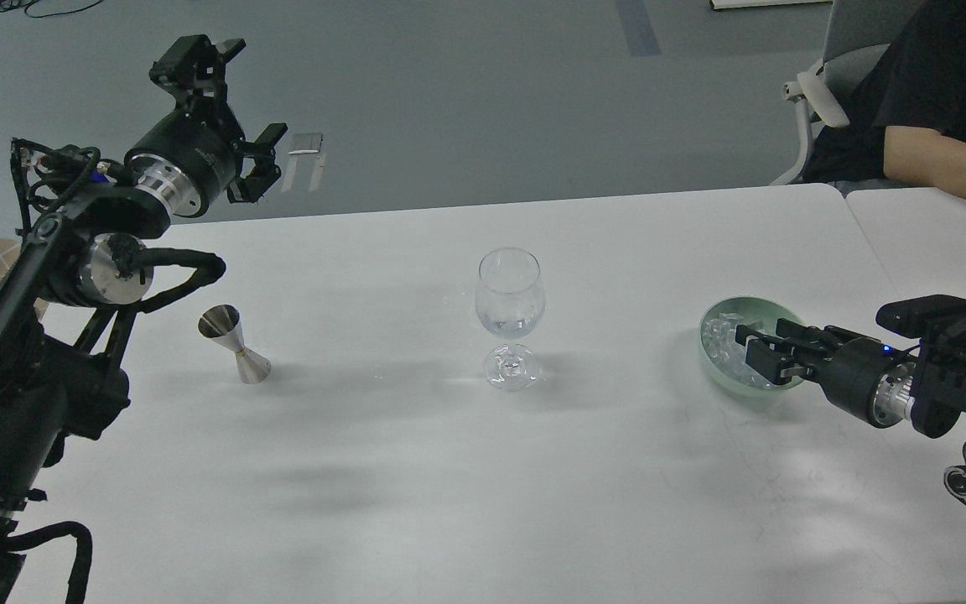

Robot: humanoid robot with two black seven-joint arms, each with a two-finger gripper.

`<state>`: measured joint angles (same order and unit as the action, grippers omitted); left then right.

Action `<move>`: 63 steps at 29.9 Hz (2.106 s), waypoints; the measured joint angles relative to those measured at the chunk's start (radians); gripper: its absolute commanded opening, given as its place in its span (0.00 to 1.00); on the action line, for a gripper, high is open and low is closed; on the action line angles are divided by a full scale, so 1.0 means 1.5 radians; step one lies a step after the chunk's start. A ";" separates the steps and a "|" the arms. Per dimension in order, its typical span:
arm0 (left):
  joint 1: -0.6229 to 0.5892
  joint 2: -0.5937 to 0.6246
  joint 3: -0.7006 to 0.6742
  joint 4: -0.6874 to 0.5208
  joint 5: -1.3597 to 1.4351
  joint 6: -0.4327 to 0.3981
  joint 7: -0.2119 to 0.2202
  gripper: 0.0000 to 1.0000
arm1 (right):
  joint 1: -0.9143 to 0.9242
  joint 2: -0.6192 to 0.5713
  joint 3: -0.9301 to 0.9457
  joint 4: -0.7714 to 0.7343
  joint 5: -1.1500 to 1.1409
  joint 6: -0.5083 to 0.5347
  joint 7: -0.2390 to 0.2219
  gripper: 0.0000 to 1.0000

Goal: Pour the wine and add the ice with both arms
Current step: 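Close the right gripper on ice cubes in the bowl, then carry the ice with the right gripper above the wine glass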

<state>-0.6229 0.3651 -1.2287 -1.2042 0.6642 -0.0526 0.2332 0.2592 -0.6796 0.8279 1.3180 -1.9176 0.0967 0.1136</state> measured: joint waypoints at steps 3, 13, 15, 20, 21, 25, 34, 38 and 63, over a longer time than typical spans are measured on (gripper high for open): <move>0.000 -0.002 0.000 0.000 0.000 0.000 0.000 0.98 | 0.001 0.001 -0.004 -0.001 0.000 0.000 0.000 0.56; 0.000 -0.007 0.000 0.000 0.007 0.000 0.000 0.98 | 0.005 0.002 -0.009 -0.004 0.000 0.001 0.000 0.40; 0.000 -0.007 0.000 0.000 0.008 0.000 0.000 0.98 | 0.005 0.002 -0.009 -0.004 0.000 0.001 0.000 0.38; 0.000 -0.007 0.000 0.000 0.008 -0.001 0.000 0.98 | 0.005 0.002 -0.009 -0.004 0.000 0.003 0.000 0.30; 0.000 -0.007 0.000 0.000 0.008 -0.001 0.000 0.98 | 0.005 0.002 -0.009 -0.004 0.000 0.005 0.000 0.27; 0.000 -0.007 0.000 0.000 0.008 -0.001 0.000 0.98 | 0.005 0.002 -0.009 -0.004 0.000 0.011 0.000 0.20; 0.000 -0.007 0.000 0.000 0.008 -0.001 0.000 0.98 | 0.006 0.002 -0.008 -0.003 0.002 0.014 -0.001 0.00; 0.000 -0.008 0.000 0.000 0.009 0.000 0.000 0.98 | 0.024 0.002 -0.007 0.005 0.007 0.013 -0.001 0.00; 0.002 -0.009 0.001 -0.007 0.010 0.001 0.000 0.98 | 0.403 0.023 -0.159 0.109 0.069 0.073 -0.008 0.00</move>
<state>-0.6199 0.3514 -1.2272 -1.2152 0.6796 -0.0505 0.2340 0.8643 -0.6454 0.5890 1.4816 -1.8140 0.2066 0.1010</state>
